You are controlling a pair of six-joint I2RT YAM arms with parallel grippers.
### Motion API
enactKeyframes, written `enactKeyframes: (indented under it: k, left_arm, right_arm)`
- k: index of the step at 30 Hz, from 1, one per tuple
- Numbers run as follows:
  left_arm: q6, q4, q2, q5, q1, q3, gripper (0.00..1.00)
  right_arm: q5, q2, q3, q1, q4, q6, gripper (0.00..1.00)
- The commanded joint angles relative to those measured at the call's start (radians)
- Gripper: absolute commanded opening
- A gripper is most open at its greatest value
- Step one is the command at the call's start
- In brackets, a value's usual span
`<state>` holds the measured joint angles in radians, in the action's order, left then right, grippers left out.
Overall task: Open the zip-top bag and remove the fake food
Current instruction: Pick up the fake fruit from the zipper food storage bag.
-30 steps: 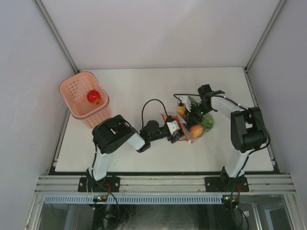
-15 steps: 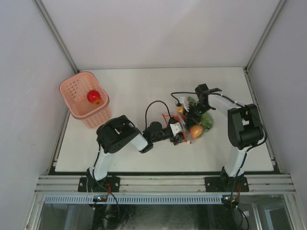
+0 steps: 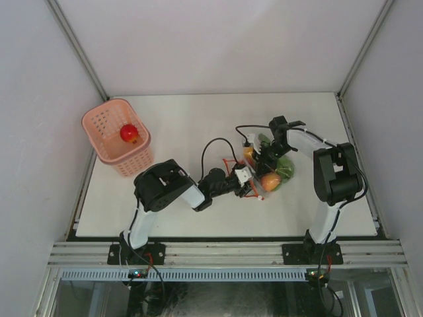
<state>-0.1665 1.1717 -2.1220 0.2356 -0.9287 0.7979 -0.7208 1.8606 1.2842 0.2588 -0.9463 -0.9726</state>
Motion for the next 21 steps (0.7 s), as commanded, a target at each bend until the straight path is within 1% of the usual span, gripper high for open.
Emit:
enactKeyframes:
  k: [1, 6, 10, 16, 21]
  left_arm:
    - [0.066, 0.032, 0.102, -0.060, -0.002, -0.069, 0.22]
    - [0.162, 0.062, 0.200, -0.085, 0.000, -0.155, 0.21]
    - [0.284, 0.105, 0.255, -0.090, 0.018, -0.209, 0.19]
    - [0.562, 0.146, 0.321, 0.003, 0.101, -0.262, 0.12]
    - [0.678, 0.142, 0.395, 0.062, 0.146, -0.330, 0.11]
  right_arm:
    - [-0.022, -0.027, 0.027, -0.024, -0.003, 0.020, 0.01]
    - [-0.027, -0.060, 0.018, -0.058, 0.028, 0.048, 0.01]
    - [-0.041, -0.077, 0.013, -0.070, 0.033, 0.048, 0.01]
    - [-0.068, -0.094, 0.012, -0.075, 0.034, 0.045, 0.02]
    - [-0.092, -0.113, 0.012, -0.078, 0.036, 0.054, 0.03]
